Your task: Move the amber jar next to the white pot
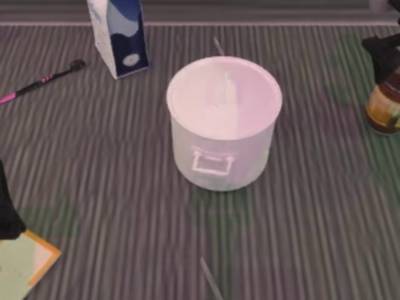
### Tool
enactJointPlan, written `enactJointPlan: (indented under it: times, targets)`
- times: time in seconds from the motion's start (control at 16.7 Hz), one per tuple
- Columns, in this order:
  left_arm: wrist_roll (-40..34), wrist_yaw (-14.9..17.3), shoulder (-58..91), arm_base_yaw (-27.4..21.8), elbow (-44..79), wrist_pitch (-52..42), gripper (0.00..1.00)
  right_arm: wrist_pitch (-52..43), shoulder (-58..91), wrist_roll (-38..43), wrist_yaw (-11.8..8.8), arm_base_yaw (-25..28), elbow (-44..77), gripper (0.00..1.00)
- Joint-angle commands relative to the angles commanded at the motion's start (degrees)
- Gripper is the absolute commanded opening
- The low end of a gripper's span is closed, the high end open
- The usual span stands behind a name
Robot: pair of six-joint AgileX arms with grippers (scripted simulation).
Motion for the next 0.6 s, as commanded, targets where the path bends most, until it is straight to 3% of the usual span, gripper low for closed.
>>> enactJointPlan:
  times: [0.6]
  targets:
    - [0.0, 0.0, 0.0, 0.0, 0.0, 0.0, 1.00, 8.4, -2.5, 0.1, 0.0, 0.1, -10.9, 1.00]
